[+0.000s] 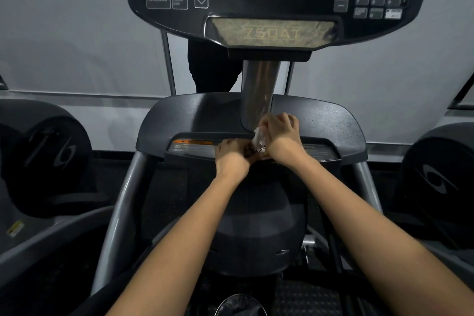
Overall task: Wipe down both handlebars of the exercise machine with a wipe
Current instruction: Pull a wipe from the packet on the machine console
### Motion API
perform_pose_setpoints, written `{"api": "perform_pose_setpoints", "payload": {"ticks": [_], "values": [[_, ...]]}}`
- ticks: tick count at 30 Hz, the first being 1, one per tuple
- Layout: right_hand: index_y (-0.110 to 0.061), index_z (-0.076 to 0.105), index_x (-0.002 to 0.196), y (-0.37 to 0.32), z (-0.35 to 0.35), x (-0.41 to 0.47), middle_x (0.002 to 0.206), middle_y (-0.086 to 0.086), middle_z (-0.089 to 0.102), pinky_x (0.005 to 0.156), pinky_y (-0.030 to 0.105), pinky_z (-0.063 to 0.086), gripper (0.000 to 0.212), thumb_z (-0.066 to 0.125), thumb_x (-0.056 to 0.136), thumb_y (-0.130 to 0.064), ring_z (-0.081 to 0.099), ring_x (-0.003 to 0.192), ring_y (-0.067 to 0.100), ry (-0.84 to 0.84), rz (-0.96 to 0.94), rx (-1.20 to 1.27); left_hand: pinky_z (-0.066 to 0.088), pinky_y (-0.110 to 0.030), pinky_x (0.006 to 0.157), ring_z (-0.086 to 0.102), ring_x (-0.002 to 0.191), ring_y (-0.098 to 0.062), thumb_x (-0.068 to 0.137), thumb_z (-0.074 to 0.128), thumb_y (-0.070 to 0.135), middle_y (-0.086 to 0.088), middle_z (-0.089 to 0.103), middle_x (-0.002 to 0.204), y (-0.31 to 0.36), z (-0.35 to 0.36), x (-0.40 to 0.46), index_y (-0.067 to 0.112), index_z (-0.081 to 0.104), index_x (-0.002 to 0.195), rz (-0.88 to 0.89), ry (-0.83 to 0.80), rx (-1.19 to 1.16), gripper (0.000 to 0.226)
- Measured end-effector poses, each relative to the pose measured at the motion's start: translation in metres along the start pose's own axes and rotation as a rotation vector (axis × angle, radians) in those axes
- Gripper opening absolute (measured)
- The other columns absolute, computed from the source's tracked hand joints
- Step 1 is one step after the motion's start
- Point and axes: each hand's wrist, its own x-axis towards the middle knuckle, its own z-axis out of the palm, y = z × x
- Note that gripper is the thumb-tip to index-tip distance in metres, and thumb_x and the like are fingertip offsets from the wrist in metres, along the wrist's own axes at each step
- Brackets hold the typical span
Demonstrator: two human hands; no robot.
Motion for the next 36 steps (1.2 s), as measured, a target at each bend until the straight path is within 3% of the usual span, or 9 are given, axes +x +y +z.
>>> {"api": "perform_pose_setpoints", "payload": {"ticks": [5,7,8,11,16,21,24,31,36], "values": [[-0.020,0.046,0.096,0.014,-0.005,0.009,0.102,0.008,0.052,0.077,0.032,0.044,0.005,0.044,0.094,-0.015,0.050,0.099,0.028,0.264,0.094,0.328,0.035,-0.033,0.088,0.054,0.107,-0.028,0.078,0.065,0.050,-0.009,0.068,0.105,0.003,-0.002,0.000,0.020,0.069,0.103,-0.021,-0.016,0.046,0.040],[-0.017,0.045,0.097,0.017,-0.017,0.009,0.103,0.009,0.052,0.068,0.020,0.048,0.009,0.044,0.094,-0.008,0.054,0.087,0.018,0.255,0.141,0.487,0.035,-0.033,0.092,0.053,0.109,-0.025,0.078,0.064,0.052,-0.006,0.067,0.108,0.001,0.000,0.000,0.023,0.068,0.103,-0.031,-0.016,0.050,0.039],[-0.014,0.046,0.096,0.018,-0.022,0.008,0.100,0.007,0.051,0.070,0.016,0.047,0.011,0.042,0.095,-0.005,0.053,0.082,0.012,0.258,0.175,0.600,0.035,-0.033,0.092,0.053,0.109,-0.025,0.078,0.064,0.053,-0.005,0.067,0.107,0.000,0.001,0.000,0.023,0.067,0.103,-0.027,-0.006,0.053,0.039],[-0.022,0.043,0.082,0.024,-0.029,0.006,0.088,0.004,0.049,0.076,0.027,0.046,0.025,0.037,0.098,-0.005,0.050,0.084,0.015,0.319,0.261,0.831,0.032,-0.035,0.097,0.053,0.108,-0.027,0.080,0.064,0.049,-0.008,0.065,0.107,0.000,0.000,-0.003,0.020,0.057,0.114,-0.004,0.021,0.010,0.045],[-0.017,0.054,0.099,0.044,-0.006,0.008,0.100,0.008,0.059,0.058,0.021,0.047,0.017,0.048,0.092,-0.003,0.057,0.084,0.022,-0.014,0.299,0.338,0.031,-0.043,0.107,0.055,0.112,-0.018,0.075,0.073,0.038,0.001,0.059,0.120,-0.001,-0.004,-0.009,0.021,0.034,0.136,0.086,0.108,-0.184,0.074],[-0.032,0.060,0.113,0.039,0.016,0.010,0.114,0.002,0.064,0.072,0.028,0.043,0.038,0.058,0.084,-0.007,0.062,0.100,0.026,-0.274,0.174,-0.189,0.014,-0.035,0.111,0.033,0.132,-0.020,0.092,0.050,0.041,0.004,0.050,0.136,0.005,-0.012,-0.007,0.022,0.055,0.126,0.364,0.056,0.245,0.039],[-0.036,0.060,0.112,0.038,0.015,0.012,0.114,0.000,0.063,0.071,0.026,0.041,0.040,0.058,0.083,-0.009,0.061,0.101,0.025,-0.261,0.128,-0.288,0.009,-0.033,0.111,0.035,0.129,-0.018,0.097,0.037,0.040,0.002,0.059,0.125,0.007,-0.015,-0.005,0.024,0.060,0.119,0.307,-0.094,0.329,0.036],[-0.037,0.061,0.109,0.037,0.016,0.012,0.115,0.000,0.062,0.070,0.030,0.044,0.042,0.059,0.084,-0.004,0.062,0.099,0.024,-0.283,0.099,-0.334,0.013,-0.027,0.106,0.048,0.114,-0.020,0.098,0.037,0.034,-0.007,0.064,0.113,-0.006,-0.024,-0.005,0.022,0.065,0.110,0.241,-0.067,0.278,0.032],[-0.034,0.059,0.114,0.036,0.017,0.012,0.120,0.002,0.059,0.074,0.030,0.041,0.038,0.056,0.088,-0.008,0.059,0.104,0.025,-0.296,0.109,-0.345,0.016,-0.031,0.104,0.045,0.116,-0.023,0.098,0.038,0.035,-0.009,0.062,0.115,-0.008,-0.031,-0.012,0.023,0.063,0.114,0.225,-0.058,0.321,0.032]]}}
